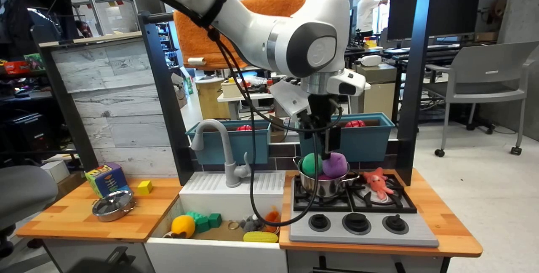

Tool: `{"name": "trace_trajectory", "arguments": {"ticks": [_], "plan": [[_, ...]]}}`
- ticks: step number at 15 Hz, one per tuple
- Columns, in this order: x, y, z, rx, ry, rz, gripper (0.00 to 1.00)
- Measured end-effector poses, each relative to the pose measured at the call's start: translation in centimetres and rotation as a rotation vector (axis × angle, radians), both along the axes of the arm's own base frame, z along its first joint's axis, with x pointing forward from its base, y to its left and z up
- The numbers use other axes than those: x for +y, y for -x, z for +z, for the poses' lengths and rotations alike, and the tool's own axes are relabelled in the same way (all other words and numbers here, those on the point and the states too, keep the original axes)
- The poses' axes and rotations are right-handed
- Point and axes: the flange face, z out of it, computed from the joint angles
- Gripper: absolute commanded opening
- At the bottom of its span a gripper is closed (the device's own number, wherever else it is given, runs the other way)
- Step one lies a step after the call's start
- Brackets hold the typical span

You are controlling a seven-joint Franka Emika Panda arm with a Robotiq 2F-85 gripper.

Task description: Put the purple object in the sink

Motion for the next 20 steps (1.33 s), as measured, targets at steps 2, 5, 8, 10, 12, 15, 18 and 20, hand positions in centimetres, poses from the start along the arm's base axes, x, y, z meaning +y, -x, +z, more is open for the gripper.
{"name": "trace_trajectory", "arguments": {"ticks": [2,5,8,10,12,15,18,20], "plan": [[-0.1,-0.5,-0.2,0.01,0.028,-0.035,1.0],[0.2,-0.2,-1.8,0.1,0.057,-0.056,1.0],[0.2,0.4,-2.9,0.179,0.07,-0.072,1.0],[0.1,0.6,-2.8,0.205,0.08,-0.086,0.75],[-0.2,0.5,-2.3,0.22,0.09,-0.108,0.7],[-0.7,0.4,-1.5,0.217,0.114,-0.153,0.46],[-1.0,0.3,-1.3,0.213,0.134,-0.186,0.23],[-1.0,0.2,-1.5,0.214,0.14,-0.202,0.09]]}}
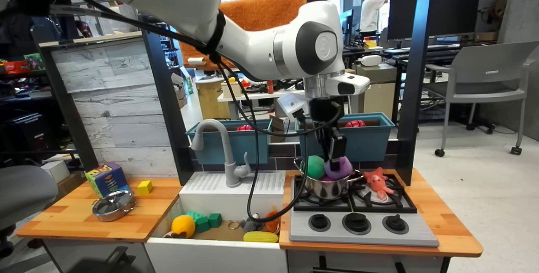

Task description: Put the purple object in the sink

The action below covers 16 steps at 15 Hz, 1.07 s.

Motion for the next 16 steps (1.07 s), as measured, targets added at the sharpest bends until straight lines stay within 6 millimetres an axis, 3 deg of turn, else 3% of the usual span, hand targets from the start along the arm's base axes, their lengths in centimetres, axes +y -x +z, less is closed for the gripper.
{"name": "trace_trajectory", "arguments": {"ticks": [2,4,6,9,16], "plan": [[0.1,-0.1,-0.2,-0.002,0.003,-0.013,0.0],[0.1,-0.2,-0.3,-0.003,0.004,-0.027,0.03],[0.3,0.1,-0.3,0.03,-0.016,-0.023,0.0],[0.5,0.7,0.4,0.092,-0.085,0.1,0.02],[-2.7,1.6,8.7,0.057,-0.139,0.38,0.02]]}}
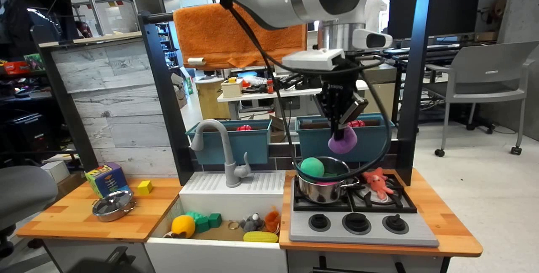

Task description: Put the purple object in the sink

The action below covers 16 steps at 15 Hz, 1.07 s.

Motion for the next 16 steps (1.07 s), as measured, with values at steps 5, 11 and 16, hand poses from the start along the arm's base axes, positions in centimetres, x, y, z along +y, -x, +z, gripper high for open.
{"name": "trace_trajectory", "arguments": {"ticks": [5,11,16], "plan": [[3.0,-0.4,2.1,0.046,-0.123,0.233,0.02],[11.5,-2.8,1.3,0.116,-0.279,0.511,0.02],[16.7,-2.6,1.2,0.218,-0.417,0.707,0.46]]}}
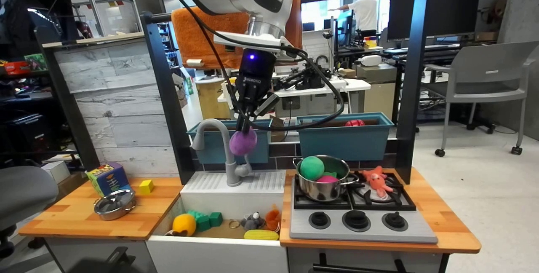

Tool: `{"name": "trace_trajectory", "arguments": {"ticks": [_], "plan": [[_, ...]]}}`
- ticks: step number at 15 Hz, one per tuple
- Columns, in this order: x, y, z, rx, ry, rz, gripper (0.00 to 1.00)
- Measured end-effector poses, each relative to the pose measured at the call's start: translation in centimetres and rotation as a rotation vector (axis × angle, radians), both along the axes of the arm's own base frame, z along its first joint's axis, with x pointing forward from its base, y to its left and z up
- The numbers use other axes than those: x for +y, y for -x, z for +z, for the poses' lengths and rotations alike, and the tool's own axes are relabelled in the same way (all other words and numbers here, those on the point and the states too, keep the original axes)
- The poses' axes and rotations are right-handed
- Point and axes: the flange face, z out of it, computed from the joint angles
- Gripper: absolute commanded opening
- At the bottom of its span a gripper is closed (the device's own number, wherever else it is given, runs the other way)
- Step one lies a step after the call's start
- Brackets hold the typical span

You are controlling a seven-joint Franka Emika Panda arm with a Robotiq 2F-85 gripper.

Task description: Put the purple object in the sink

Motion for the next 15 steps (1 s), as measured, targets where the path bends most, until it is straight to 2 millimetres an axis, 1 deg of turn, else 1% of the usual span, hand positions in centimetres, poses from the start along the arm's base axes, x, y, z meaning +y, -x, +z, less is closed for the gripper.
{"name": "trace_trajectory", "arguments": {"ticks": [5,7,8,15], "plan": [[0.1,2.5,1.7,0.134,-0.082,0.163,0.84],[0.0,3.2,2.0,0.182,-0.086,0.213,0.97],[-0.1,3.4,2.1,0.197,-0.082,0.231,1.0],[-0.7,3.7,2.3,0.229,-0.036,0.267,1.0]]}}
